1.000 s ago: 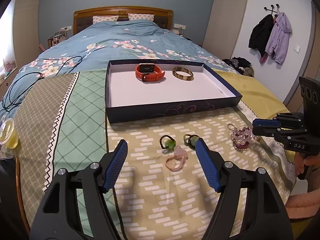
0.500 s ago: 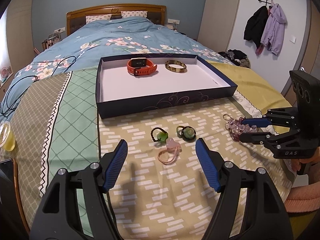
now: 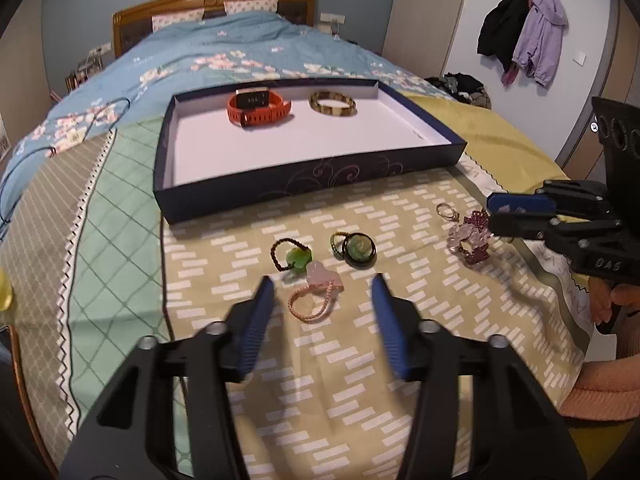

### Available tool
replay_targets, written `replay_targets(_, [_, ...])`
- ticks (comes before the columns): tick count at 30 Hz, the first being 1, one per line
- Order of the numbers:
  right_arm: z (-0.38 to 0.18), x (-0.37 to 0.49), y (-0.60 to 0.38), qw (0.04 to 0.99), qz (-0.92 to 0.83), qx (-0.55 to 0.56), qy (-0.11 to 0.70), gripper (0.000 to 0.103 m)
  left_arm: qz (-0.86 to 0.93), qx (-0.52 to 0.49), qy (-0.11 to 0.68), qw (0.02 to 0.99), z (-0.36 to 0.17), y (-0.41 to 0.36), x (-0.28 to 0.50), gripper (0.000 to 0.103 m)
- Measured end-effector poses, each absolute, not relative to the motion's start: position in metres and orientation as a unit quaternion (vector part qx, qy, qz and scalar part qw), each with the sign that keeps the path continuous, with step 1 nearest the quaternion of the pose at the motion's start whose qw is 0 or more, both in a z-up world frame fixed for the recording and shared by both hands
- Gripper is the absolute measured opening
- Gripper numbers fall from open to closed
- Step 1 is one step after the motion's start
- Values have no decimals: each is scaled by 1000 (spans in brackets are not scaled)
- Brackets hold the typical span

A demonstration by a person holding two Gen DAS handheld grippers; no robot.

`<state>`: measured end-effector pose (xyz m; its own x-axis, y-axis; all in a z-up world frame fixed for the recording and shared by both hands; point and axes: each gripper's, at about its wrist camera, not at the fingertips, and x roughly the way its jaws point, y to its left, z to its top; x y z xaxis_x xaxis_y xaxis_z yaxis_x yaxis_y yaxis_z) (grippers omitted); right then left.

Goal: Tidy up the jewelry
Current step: 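Grasp the pink hair tie with the left gripper while the right gripper grasps the clear crystal bracelet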

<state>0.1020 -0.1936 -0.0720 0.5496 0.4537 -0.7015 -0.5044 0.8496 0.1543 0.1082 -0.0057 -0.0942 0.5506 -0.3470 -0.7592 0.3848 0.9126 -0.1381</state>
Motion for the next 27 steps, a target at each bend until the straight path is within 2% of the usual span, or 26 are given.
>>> replay_targets(1, [-70,103,-195,881,272,-28,385,20,-209,18,433,876,-96,-6,111,35])
replay_targets(6, [-61,106,-197,888,271,-13,372,20,-203,23,434,877,-98,-8,115,33])
replay_targets(10, [-55,108,-198,891,272,-6,364,20,-193,38,432,880,-98,-11,115,20])
replay_targets(27, [-38,112,-207,898,279,25,340,18,-216,15,413,885,-82,-6,104,17])
